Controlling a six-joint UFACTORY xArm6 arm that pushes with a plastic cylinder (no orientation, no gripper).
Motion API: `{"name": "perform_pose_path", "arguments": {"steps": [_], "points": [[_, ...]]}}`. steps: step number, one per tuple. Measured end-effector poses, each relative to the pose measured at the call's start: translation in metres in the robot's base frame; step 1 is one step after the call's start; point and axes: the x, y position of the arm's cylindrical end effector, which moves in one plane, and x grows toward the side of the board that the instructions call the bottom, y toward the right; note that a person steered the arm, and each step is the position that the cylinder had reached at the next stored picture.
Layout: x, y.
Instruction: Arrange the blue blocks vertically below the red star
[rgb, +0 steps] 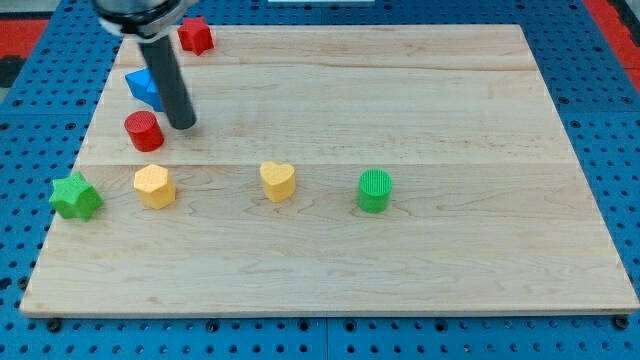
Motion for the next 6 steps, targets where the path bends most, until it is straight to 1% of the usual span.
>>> {"name": "perform_pose_path", "arguments": {"steps": [1,2,4,5,6], "points": [[-0.013,-0.046],[-0.017,-0.058],[-0.049,-0.067],[-0.052,-0.104],[-0.074,-0.097]]}}
